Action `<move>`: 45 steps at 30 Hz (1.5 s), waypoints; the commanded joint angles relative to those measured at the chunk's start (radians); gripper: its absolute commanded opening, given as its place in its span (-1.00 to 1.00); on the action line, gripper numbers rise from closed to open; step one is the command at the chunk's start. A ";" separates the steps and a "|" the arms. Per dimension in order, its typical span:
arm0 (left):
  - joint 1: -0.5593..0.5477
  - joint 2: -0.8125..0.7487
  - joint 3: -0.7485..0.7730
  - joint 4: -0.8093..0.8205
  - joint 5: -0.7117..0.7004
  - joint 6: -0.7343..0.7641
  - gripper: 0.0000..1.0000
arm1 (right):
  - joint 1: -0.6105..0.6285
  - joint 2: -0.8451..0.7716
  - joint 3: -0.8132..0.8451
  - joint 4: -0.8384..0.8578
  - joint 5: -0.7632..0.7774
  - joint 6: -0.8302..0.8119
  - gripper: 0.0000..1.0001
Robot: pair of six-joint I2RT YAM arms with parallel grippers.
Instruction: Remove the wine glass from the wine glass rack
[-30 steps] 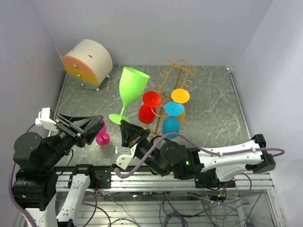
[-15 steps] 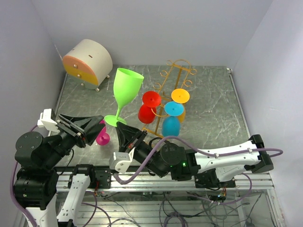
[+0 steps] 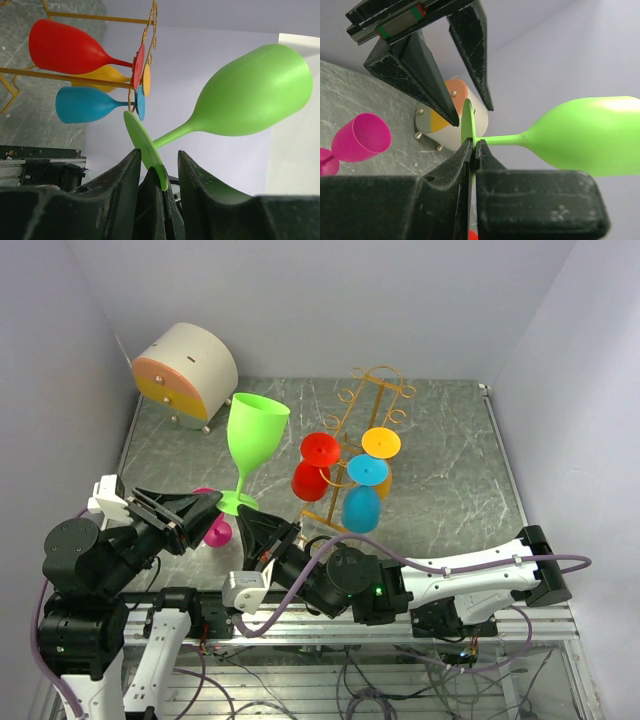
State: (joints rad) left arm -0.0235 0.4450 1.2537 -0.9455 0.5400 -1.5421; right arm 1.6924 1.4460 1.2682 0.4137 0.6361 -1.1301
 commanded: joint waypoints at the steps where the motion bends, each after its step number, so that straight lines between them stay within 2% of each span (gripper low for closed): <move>1: 0.008 -0.016 -0.027 0.021 0.084 -0.012 -0.16 | 0.211 -0.013 -0.009 0.036 0.006 0.018 -1.00; 9: 0.008 -0.050 -0.097 0.108 0.091 -0.042 -0.54 | 0.248 -0.036 -0.019 0.015 0.026 0.028 -1.00; 14: 0.008 -0.056 -0.103 0.115 0.077 -0.016 -0.81 | 0.270 -0.049 -0.023 0.024 0.092 0.053 -0.98; 20: 0.008 -0.090 -0.124 0.147 0.034 -0.012 -0.86 | 0.319 -0.099 -0.006 -0.087 0.218 0.174 -0.12; 23: 0.008 -0.104 -0.124 0.155 0.006 0.004 -0.86 | 0.368 -0.119 0.030 -0.214 0.306 0.295 -0.03; 27: 0.008 -0.133 -0.140 0.177 -0.037 0.041 -0.86 | 0.432 -0.095 0.183 -0.560 0.482 0.549 -0.02; 31: 0.008 -0.163 -0.154 0.140 -0.075 0.107 -0.86 | 0.439 -0.039 0.439 -1.003 0.519 0.908 -0.08; 35: 0.008 -0.210 -0.187 0.132 -0.098 0.116 -0.86 | 0.439 -0.007 0.649 -1.228 0.552 1.067 -0.14; 40: 0.008 -0.243 -0.200 0.110 -0.113 0.145 -0.86 | 0.440 0.041 0.891 -1.286 0.549 1.051 -0.15; 45: 0.008 -0.255 -0.189 0.121 -0.127 0.233 -0.86 | 0.434 0.035 1.000 -1.166 0.501 0.982 -0.10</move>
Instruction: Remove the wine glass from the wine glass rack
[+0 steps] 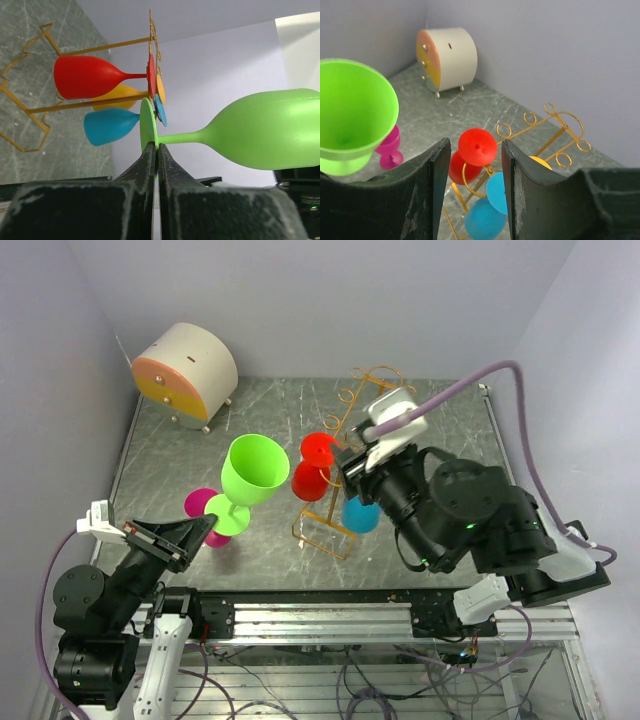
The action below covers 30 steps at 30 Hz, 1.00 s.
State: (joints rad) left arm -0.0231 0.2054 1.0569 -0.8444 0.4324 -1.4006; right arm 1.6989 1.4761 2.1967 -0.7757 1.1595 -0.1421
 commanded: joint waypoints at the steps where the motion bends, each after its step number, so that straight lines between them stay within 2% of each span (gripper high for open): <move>1: 0.008 -0.015 0.015 0.014 -0.025 0.118 -0.86 | 0.426 0.010 0.100 0.032 -0.034 -0.015 -0.08; 5: 0.008 -0.012 0.050 -0.034 -0.042 0.203 -0.86 | 0.423 0.097 0.275 0.075 0.022 -0.109 -0.06; 7: 0.008 -0.007 0.064 -0.050 -0.043 0.223 -0.86 | 0.423 0.107 0.199 0.321 0.168 -0.338 -0.07; 8: 0.008 -0.005 0.072 -0.055 -0.045 0.230 -0.86 | 0.399 0.092 0.081 0.638 0.233 -0.695 -0.06; 9: 0.008 -0.002 0.079 -0.062 -0.048 0.235 -0.86 | 0.382 0.085 -0.098 1.053 0.271 -1.091 -0.04; 10: 0.008 -0.001 0.084 -0.067 -0.051 0.238 -0.86 | 0.366 0.120 -0.106 1.484 0.275 -1.402 -0.04; 11: 0.008 0.000 0.090 -0.069 -0.055 0.240 -0.86 | 0.315 0.170 -0.048 1.644 0.279 -1.545 -0.05; 12: 0.008 0.001 0.094 -0.072 -0.058 0.240 -0.86 | 0.247 0.165 -0.039 1.548 0.260 -1.426 -0.04; 13: 0.008 -0.001 0.097 -0.078 -0.061 0.240 -0.86 | 0.158 0.154 -0.004 1.228 0.245 -1.244 -0.03; 14: 0.008 0.000 0.097 -0.082 -0.064 0.238 -0.86 | 0.041 0.144 0.004 1.108 0.220 -1.088 -0.02; 16: 0.008 -0.006 0.099 -0.083 -0.066 0.235 -0.86 | -0.146 0.120 -0.065 1.121 0.200 -1.044 -0.02; 17: 0.008 -0.007 0.102 -0.089 -0.069 0.236 -0.86 | -0.203 0.129 -0.045 1.075 0.196 -0.999 -0.02; 20: 0.008 -0.012 0.107 -0.113 -0.068 0.246 -0.86 | -0.260 0.174 0.091 0.825 0.140 -0.777 -0.04; 21: 0.008 -0.013 0.109 -0.119 -0.069 0.248 -0.86 | -0.275 0.182 0.105 0.823 0.130 -0.766 -0.05; 23: 0.008 -0.019 0.108 -0.122 -0.070 0.247 -0.86 | -0.321 0.185 0.060 0.935 0.126 -0.849 -0.07; 28: 0.008 -0.044 0.088 -0.129 -0.072 0.231 -0.86 | -0.590 0.222 -0.116 1.213 0.121 -1.114 0.02; 30: 0.008 -0.053 0.083 -0.135 -0.071 0.225 -0.86 | -0.717 0.251 -0.184 1.399 0.097 -1.240 0.08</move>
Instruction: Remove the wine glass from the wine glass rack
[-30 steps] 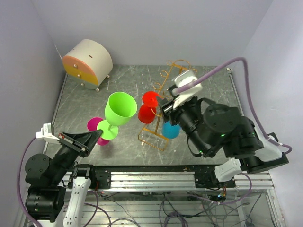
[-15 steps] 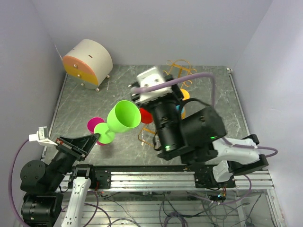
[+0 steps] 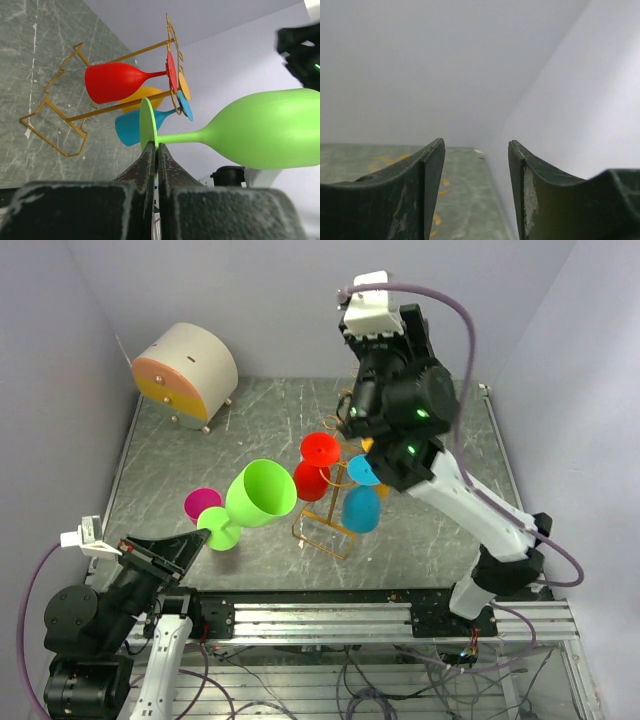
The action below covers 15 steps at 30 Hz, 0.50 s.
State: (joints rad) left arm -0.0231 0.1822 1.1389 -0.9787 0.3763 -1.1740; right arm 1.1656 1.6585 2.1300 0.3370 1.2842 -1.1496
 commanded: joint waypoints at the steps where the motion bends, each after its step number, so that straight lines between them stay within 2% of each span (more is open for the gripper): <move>1: 0.008 -0.032 0.001 -0.002 -0.013 -0.004 -0.86 | -0.236 0.085 -0.133 0.323 -0.039 -0.254 0.12; 3: 0.008 -0.034 0.005 -0.006 -0.009 -0.011 -0.86 | -0.323 0.127 -0.111 0.285 -0.043 -0.195 0.21; 6: 0.008 -0.031 0.018 -0.012 -0.006 -0.013 -0.86 | -0.424 0.201 0.030 0.009 -0.027 0.077 0.26; 10: 0.009 -0.035 0.025 -0.028 -0.008 -0.010 -0.86 | -0.399 0.233 0.119 -0.243 -0.083 0.311 0.24; 12: 0.008 -0.044 0.010 -0.023 -0.006 -0.017 -0.86 | -0.369 0.220 0.138 -0.426 -0.176 0.445 0.29; 15: 0.008 -0.064 -0.019 -0.012 -0.002 -0.035 -0.86 | -0.362 0.192 0.255 -0.818 -0.511 0.755 0.35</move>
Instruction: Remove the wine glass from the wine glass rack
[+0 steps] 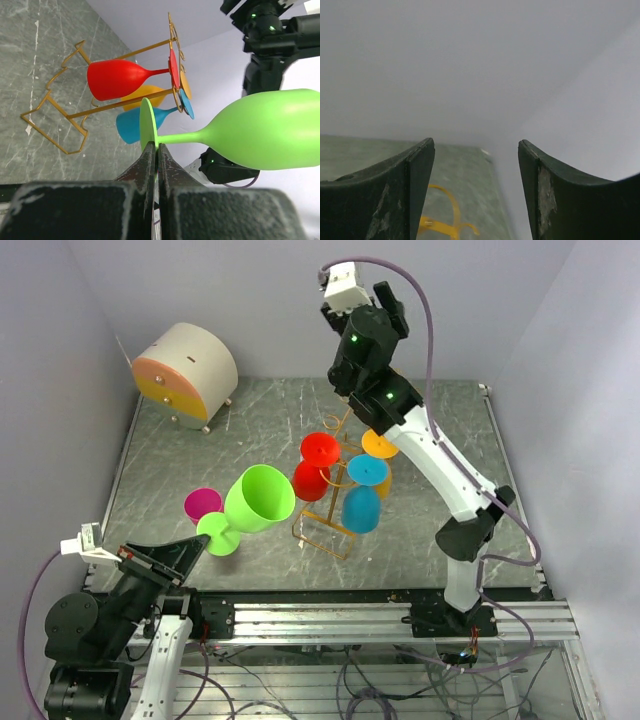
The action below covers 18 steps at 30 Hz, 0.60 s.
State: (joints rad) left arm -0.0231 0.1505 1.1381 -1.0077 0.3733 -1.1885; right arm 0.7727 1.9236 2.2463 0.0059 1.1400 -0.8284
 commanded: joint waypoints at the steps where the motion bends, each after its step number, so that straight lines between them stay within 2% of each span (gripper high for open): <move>1: 0.008 -0.037 -0.027 0.020 0.001 -0.025 -0.86 | 0.015 -0.088 0.180 -0.566 -0.491 0.516 0.36; 6: 0.008 -0.043 -0.040 0.008 0.000 -0.014 -0.86 | -0.009 -0.169 0.237 -0.745 -0.877 0.718 0.35; 9: 0.008 -0.045 -0.050 0.016 -0.001 -0.008 -0.86 | -0.038 -0.186 0.278 -0.851 -1.051 0.862 0.26; 12: 0.008 -0.044 -0.057 0.031 0.002 0.006 -0.86 | -0.113 -0.218 0.267 -0.944 -1.330 1.009 -0.10; 14: 0.008 -0.038 -0.051 0.025 -0.006 0.026 -0.86 | -0.125 -0.241 0.234 -0.985 -1.506 1.083 -0.52; 15: 0.008 -0.034 -0.050 0.030 -0.008 0.036 -0.86 | -0.125 -0.260 0.202 -0.995 -1.588 1.107 -0.66; 17: 0.009 -0.019 -0.047 0.042 -0.009 0.058 -0.86 | -0.123 -0.308 0.099 -0.978 -1.738 1.141 -0.85; 18: 0.008 -0.013 -0.046 0.049 -0.007 0.066 -0.86 | -0.118 -0.330 0.069 -0.974 -1.773 1.147 -0.86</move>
State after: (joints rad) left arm -0.0235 0.1196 1.0855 -1.0134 0.3706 -1.1759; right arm 0.6441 1.6356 2.4313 -0.8749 -0.2459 0.1688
